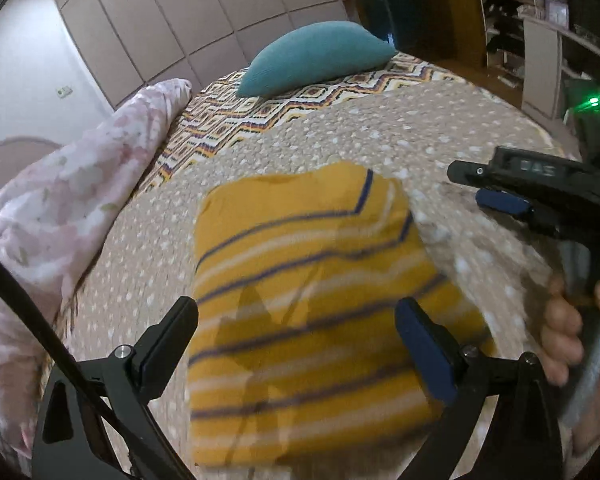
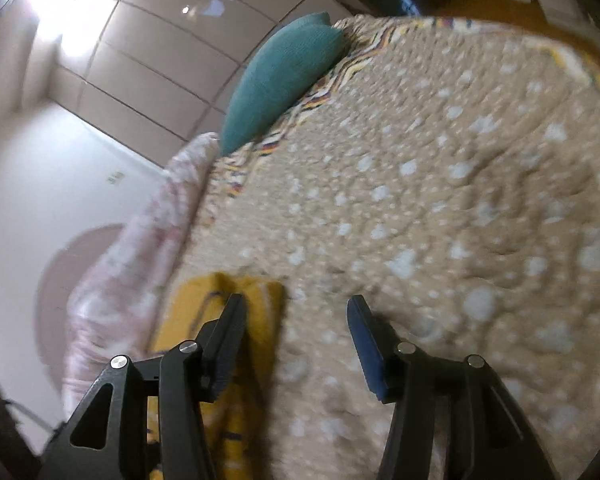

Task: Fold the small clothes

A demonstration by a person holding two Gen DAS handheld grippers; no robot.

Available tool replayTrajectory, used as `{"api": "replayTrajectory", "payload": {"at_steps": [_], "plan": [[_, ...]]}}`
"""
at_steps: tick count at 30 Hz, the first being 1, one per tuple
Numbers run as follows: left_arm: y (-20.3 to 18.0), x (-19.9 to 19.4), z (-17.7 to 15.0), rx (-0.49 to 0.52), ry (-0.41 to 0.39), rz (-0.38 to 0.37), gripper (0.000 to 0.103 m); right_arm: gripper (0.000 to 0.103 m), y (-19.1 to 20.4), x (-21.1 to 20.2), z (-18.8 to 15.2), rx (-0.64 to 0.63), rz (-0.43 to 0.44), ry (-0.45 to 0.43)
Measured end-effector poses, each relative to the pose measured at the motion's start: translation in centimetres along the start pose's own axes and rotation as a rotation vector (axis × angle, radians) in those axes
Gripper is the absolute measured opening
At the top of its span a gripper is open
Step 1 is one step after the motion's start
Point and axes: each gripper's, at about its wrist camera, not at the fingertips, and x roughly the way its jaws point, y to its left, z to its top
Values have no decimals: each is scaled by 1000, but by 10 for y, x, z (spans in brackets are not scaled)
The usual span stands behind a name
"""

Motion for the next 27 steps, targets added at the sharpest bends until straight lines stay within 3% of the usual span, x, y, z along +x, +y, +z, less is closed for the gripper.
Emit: {"api": "replayTrajectory", "payload": {"at_steps": [3,7,10,11,13,16,18,24,26,27], "plan": [[13,-11,-20,-23,6,-12,98,58,7,-17,-6,-60,-198,-23],[40,-1,-39,-108,42,-2,98,60,7,-32,-30,-156,-325,38],[57,17,-31,-180,2,46,98,60,6,-47,-48,-185,-338,43],[59,29,-28,-177,33,65,98,60,6,-52,-54,-193,-323,39],[63,48,-33,-186,125,25,99,60,9,-60,-67,-212,-276,24],[70,47,-53,-223,185,-35,99,60,13,-63,-84,-229,-215,22],[74,42,-69,-209,196,-53,99,60,20,-57,-89,-251,-255,26],[86,-9,-82,-233,88,-127,99,62,21,-57,-83,-303,-375,8],[88,-14,-75,-249,47,-119,99,69,15,-57,-72,-293,-398,7],[86,-9,-70,-254,42,-94,99,78,9,-55,-64,-283,-407,10]]}}
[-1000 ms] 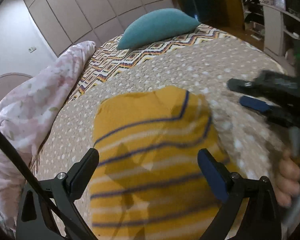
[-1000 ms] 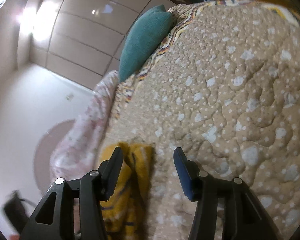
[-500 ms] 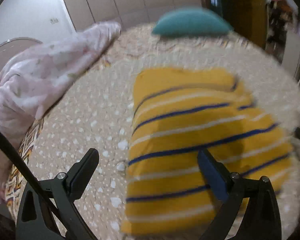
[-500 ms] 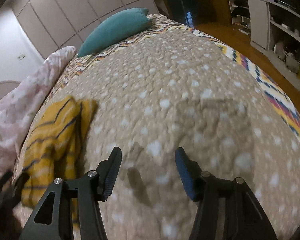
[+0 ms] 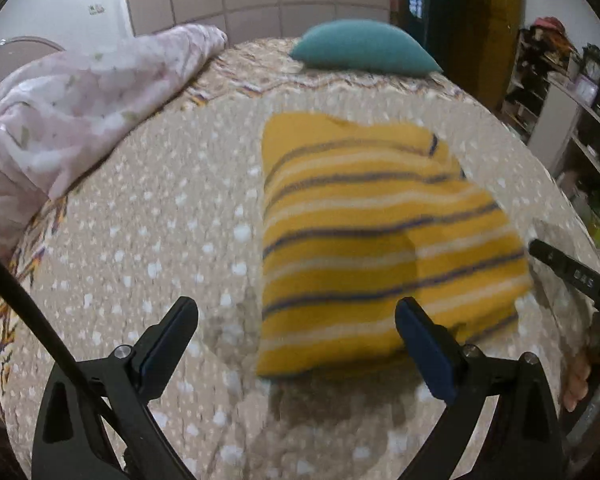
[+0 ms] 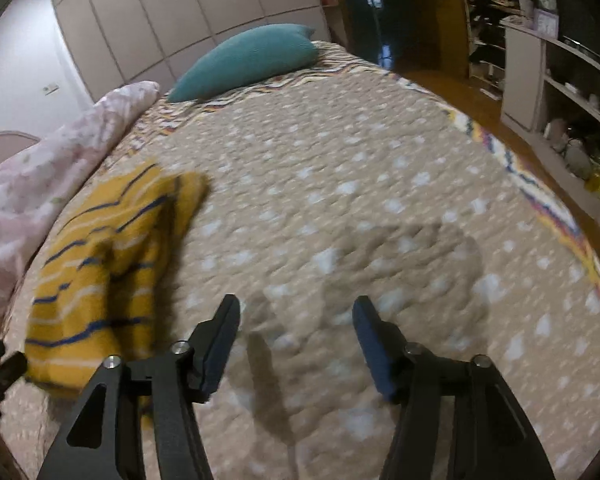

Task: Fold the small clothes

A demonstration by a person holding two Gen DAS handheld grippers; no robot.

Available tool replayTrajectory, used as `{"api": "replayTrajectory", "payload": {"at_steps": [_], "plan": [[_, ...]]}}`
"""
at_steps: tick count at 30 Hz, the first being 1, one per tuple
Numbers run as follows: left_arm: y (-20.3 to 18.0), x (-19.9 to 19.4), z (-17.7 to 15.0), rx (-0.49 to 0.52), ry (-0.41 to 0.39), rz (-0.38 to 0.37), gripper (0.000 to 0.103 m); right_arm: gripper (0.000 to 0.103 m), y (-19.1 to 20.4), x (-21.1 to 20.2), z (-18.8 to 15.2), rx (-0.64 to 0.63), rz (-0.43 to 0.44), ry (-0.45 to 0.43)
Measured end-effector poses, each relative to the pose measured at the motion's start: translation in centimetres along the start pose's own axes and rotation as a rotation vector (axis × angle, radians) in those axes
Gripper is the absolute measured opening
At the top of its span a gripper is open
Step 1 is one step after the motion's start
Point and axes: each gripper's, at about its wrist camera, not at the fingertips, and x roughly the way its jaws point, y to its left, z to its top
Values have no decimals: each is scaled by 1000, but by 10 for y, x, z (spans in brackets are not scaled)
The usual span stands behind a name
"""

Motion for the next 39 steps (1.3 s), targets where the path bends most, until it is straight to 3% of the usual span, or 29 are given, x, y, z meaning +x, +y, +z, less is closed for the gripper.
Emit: {"api": "replayTrajectory", "payload": {"at_steps": [3,4,8,25,29,39], "plan": [[-4,28,7,-18,41,58,99,93,-4,17,5,-61,-41,15],[-3,34,5,-20,67,59,99,103,3,22,3,-108,-35,24],[2,39,-11,-72,95,10,99,103,22,28,-1,-211,-143,43],[23,34,-16,-115,89,-91,99,103,25,28,-1,-201,-141,47],[32,10,-16,-75,36,-70,99,103,24,28,-1,-201,-141,47],[52,-13,-5,-55,14,-1,99,103,24,28,-1,-201,-141,47]]}}
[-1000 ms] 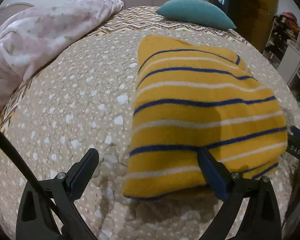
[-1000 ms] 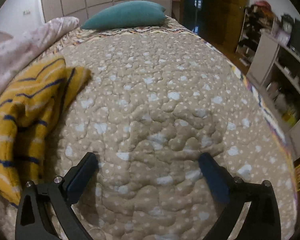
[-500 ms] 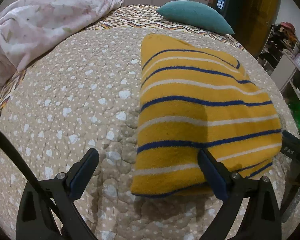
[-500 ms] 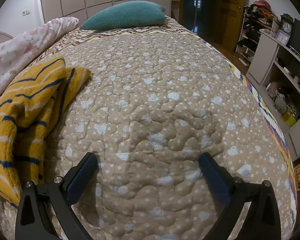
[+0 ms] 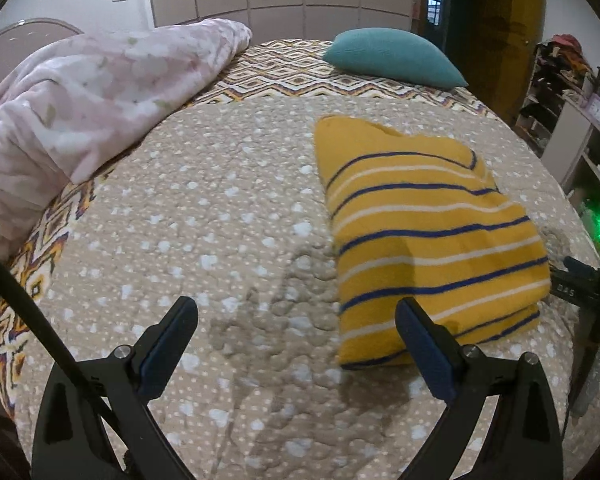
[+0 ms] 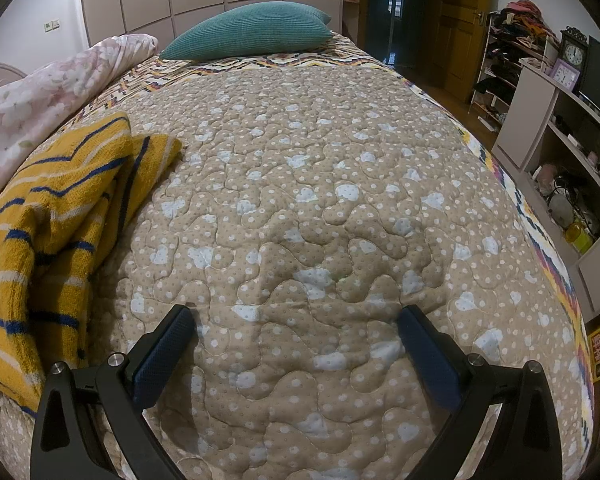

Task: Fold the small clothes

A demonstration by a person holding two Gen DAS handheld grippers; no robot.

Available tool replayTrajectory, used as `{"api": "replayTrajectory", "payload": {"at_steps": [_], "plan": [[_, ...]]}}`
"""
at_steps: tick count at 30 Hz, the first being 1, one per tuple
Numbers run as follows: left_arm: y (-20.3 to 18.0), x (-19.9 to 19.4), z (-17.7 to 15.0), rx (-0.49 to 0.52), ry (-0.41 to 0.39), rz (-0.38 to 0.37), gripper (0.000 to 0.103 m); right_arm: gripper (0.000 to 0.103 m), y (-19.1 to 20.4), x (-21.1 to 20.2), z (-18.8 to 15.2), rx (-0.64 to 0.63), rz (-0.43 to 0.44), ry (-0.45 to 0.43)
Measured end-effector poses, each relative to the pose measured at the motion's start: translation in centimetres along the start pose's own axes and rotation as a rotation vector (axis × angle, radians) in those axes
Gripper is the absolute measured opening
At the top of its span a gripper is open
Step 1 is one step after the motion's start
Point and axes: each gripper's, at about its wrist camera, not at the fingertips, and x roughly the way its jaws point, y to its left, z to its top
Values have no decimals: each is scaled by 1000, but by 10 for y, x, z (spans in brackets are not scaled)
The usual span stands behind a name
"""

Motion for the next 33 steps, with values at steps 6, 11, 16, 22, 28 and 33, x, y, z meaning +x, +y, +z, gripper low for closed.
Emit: {"api": "replayTrajectory", "payload": {"at_steps": [6,11,16,22,28,33], "plan": [[-4,8,-2,30,3,20,99,103,0,0,0,0,0,0],[-14,12,-9,54,-1,-7,99,103,0,0,0,0,0,1],[-30,3,-19,93,-68,34,99,103,0,0,0,0,0,1],[-50,-24,-45,117,-141,25,99,103,0,0,0,0,0,1],[-55,-9,-74,85,-73,-27,99,103,0,0,0,0,0,1],[-55,22,-91,78,4,-33,99,103,0,0,0,0,0,1]]}}
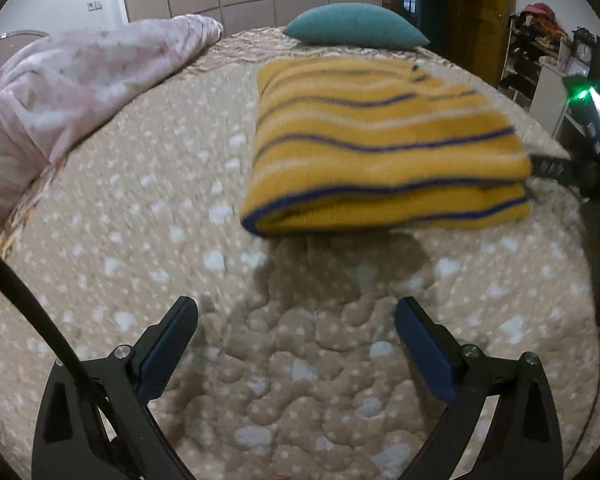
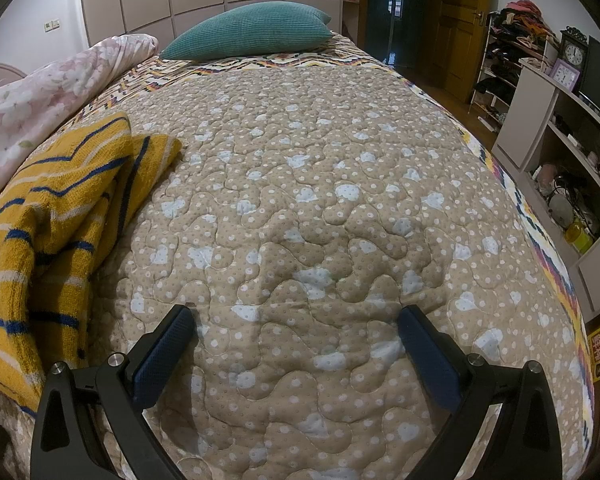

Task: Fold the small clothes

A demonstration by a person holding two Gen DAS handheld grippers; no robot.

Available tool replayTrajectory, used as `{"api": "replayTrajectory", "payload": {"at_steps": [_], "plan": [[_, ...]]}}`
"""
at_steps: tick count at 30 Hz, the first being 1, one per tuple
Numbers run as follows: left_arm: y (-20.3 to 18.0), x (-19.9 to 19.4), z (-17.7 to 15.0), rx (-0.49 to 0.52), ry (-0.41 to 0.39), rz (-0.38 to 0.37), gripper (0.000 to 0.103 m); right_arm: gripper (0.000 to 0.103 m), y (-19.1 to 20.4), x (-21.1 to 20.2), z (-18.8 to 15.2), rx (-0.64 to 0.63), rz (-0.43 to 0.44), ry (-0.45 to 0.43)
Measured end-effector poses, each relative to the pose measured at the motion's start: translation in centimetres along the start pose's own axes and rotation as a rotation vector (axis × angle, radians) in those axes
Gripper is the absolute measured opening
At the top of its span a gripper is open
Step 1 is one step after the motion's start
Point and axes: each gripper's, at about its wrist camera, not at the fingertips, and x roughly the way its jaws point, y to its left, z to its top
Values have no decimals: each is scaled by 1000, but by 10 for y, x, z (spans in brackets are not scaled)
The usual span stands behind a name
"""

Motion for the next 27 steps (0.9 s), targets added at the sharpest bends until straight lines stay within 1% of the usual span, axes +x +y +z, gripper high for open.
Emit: {"api": "replayTrajectory", "payload": {"at_steps": [2,4,6,9,14,19,21,27], "plan": [[2,3,0,-20,2,-9,103,103,0,0,0,0,0,0],[7,8,1,-42,26,-28,103,103,0,0,0,0,0,0],[10,11,1,-52,23,-39,103,103,0,0,0,0,0,0],[9,10,-1,-47,4,-33,103,103,-1,0,0,0,0,0],[10,8,-4,-56,0,-46,103,103,0,1,0,0,-6,0],[10,10,-3,-55,-4,-40,103,103,5,-1,0,4,-18,0],[9,10,-4,-55,-5,-37,103,103,3,-1,1,15,-7,2],[8,10,-4,-56,-6,-34,103,103,-3,-2,2,51,11,40]]}}
